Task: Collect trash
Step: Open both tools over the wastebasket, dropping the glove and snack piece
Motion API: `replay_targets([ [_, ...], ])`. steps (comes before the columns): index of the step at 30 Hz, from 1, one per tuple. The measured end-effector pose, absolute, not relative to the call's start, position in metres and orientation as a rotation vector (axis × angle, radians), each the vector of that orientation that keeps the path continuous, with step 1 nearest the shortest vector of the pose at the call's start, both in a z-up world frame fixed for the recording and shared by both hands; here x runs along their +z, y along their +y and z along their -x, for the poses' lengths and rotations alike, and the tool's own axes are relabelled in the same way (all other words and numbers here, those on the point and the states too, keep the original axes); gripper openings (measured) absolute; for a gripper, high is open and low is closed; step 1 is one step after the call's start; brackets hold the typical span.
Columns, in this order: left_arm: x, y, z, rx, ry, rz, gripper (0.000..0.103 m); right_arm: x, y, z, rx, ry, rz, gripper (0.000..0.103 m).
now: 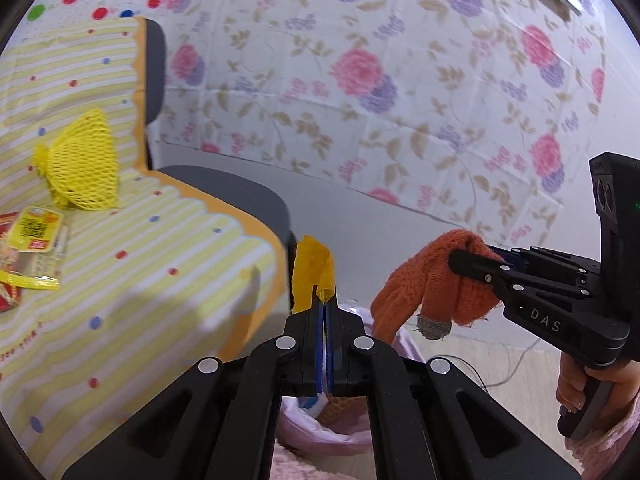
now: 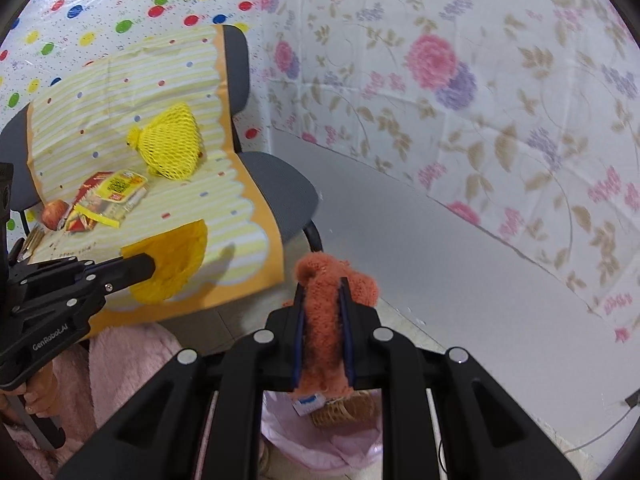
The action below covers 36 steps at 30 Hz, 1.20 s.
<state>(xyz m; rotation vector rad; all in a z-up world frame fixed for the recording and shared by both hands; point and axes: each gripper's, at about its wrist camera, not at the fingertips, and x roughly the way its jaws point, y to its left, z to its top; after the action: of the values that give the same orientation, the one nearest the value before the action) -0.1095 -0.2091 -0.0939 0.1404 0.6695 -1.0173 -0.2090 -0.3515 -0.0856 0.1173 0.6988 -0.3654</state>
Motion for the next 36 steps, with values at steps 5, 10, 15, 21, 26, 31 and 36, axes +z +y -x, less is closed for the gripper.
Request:
replay_targets([
  [5,-0.109,-0.229,0.120,-1.080,0.697,-0.159,0.001,-0.098,-0.366,0.226,-0.407,0.718,-0.140,0.015],
  [10,-0.127,-0.249,0.117,-1.111,0.752,-0.156,0.001,-0.108,-0.381,0.229,-0.427,0.722,-0.166,0.016],
  [15,-0.136,-0.265,0.111,-1.115,0.781,-0.174,0.002,-0.122,-0.396,0.222,-0.422,0.741,-0.195,0.017],
  [21,-0.142,-0.279,0.101,-1.104,0.798,-0.187,0.006,-0.139,-0.408,0.211,-0.417,0.768,-0.221,0.017],
  [26,-0.146,-0.284,0.097,-1.093,0.807,-0.191,0.032,-0.147,-0.414,0.206,-0.414,0.788,-0.236,0.022],
  [31,-0.144,-0.275,0.090,-1.057,0.804,-0.159,0.037,-0.143,-0.415,0.207,-0.422,0.780,-0.231,0.031],
  [36,-0.140,-0.261,0.083,-1.006,0.788,-0.143,0.038,-0.132,-0.416,0.212,-0.444,0.743,-0.233,0.034],
])
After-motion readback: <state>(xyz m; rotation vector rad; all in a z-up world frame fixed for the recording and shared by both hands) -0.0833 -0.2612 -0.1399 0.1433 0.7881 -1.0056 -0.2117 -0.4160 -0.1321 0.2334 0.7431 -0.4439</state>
